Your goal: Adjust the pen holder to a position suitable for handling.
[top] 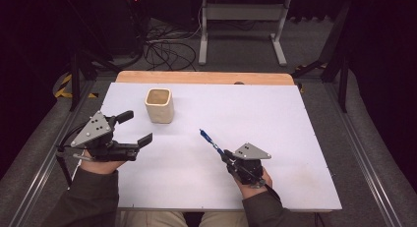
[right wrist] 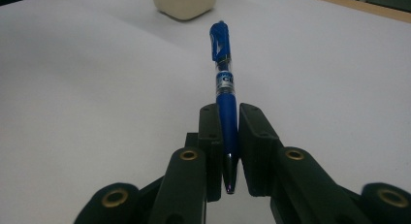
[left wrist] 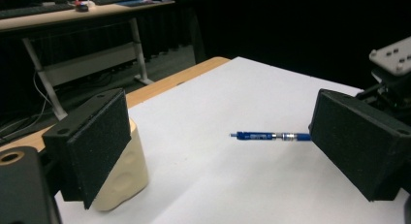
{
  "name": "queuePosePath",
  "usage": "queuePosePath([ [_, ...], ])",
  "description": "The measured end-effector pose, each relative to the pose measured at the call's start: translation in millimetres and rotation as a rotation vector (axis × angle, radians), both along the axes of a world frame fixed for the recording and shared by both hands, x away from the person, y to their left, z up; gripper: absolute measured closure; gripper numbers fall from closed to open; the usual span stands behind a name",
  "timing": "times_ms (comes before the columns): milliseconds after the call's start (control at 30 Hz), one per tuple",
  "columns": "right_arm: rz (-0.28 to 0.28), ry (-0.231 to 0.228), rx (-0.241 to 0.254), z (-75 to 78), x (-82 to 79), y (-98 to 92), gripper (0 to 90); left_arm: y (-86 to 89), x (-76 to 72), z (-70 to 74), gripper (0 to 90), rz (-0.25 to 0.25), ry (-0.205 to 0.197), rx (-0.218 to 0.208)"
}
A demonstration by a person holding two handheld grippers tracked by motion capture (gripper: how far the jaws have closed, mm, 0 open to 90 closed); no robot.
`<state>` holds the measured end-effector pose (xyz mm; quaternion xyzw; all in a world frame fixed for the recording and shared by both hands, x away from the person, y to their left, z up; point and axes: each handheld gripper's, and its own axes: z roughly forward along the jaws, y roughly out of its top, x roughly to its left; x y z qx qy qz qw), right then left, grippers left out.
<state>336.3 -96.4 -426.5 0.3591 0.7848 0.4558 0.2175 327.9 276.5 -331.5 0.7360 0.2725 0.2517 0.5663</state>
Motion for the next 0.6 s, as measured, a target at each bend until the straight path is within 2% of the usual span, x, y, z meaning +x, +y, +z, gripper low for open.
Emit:
queuePosePath([
  [333,0.053,0.04,0.056,20.2,5.8,-8.7,80.9,-10.5,5.3,-11.1,9.2,-0.015,0.008,0.036],
  [467,0.079,0.041,0.036,29.6,8.0,-7.7,80.9,-13.9,6.5,-13.8,9.6,-0.022,0.008,0.049],
  [600,0.099,0.023,0.031,39.9,9.3,-5.0,80.9,-20.0,8.0,-18.3,9.7,-0.033,0.013,0.069],
])
